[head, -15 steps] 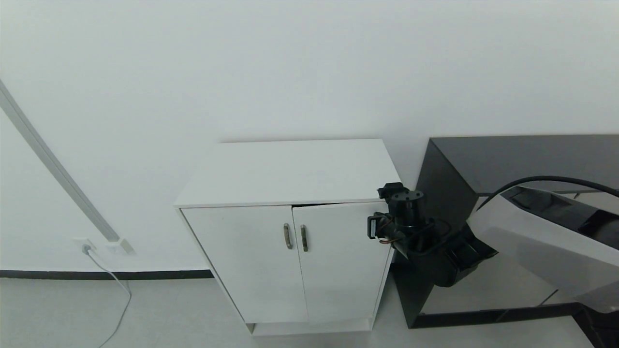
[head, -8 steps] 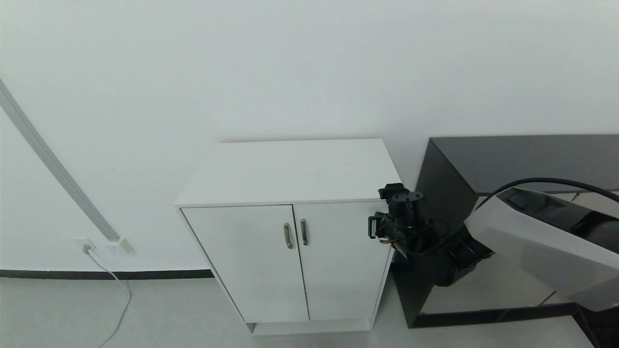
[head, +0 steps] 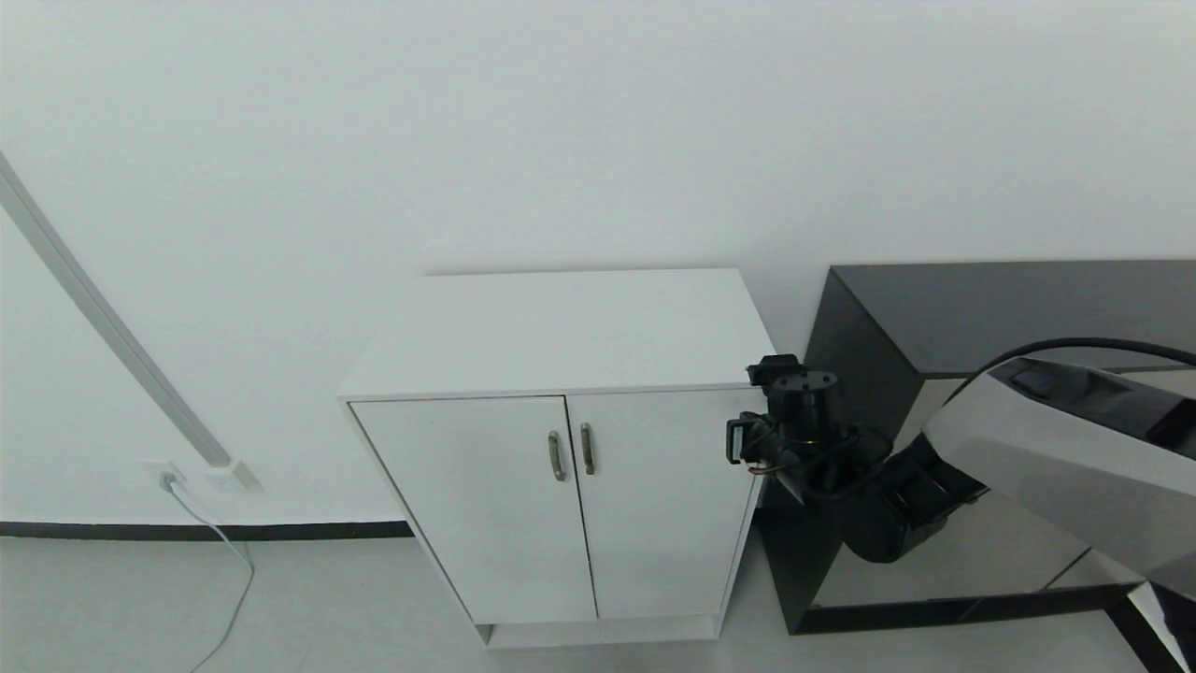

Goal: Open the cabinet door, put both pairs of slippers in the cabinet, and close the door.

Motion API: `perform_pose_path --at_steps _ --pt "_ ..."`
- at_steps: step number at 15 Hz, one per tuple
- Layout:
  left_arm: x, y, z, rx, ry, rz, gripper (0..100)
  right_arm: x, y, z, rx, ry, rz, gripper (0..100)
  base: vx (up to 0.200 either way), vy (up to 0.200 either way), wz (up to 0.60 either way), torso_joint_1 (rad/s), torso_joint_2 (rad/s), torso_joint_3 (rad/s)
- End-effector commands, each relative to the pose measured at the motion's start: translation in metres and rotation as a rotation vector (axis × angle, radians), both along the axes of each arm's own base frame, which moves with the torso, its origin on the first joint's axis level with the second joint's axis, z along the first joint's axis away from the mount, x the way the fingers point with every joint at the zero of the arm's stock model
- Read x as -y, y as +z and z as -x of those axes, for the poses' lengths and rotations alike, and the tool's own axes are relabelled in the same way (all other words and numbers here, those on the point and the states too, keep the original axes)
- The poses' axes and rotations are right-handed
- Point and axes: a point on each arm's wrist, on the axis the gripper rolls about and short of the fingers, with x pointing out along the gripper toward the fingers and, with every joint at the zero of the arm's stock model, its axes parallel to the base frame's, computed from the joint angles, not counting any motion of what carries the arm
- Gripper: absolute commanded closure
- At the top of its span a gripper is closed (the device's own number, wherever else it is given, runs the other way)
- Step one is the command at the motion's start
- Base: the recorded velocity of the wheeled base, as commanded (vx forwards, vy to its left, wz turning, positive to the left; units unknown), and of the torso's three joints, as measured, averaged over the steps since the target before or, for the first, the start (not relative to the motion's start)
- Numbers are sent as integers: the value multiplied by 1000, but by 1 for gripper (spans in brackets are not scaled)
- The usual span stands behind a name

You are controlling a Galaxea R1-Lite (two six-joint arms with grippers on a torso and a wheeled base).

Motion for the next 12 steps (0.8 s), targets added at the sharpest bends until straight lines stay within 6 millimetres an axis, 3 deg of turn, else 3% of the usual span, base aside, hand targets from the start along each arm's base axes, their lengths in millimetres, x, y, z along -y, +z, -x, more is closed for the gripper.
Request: perform_pose_path --at_steps 1,2,5,8,10,12 --pt "0 0 0 -1 1 0 100 20 29 31 29 -26 -10 100 0 0 0 0 0 0" --pt "0 0 0 -1 1 0 100 27 33 38 31 -41 -8 100 0 0 0 0 0 0" --pt "0 0 0 -1 1 0 100 87 66 92 46 -161 4 100 0 0 0 0 0 0" --pt "0 0 0 -1 1 0 100 149 83 139 68 -302 51 100 0 0 0 0 0 0" --pt "0 0 0 -1 1 0 100 177 88 175 88 -347 64 100 0 0 0 0 0 0" --pt "0 0 0 -1 1 0 100 196 90 217 124 -287 89 100 0 0 0 0 0 0"
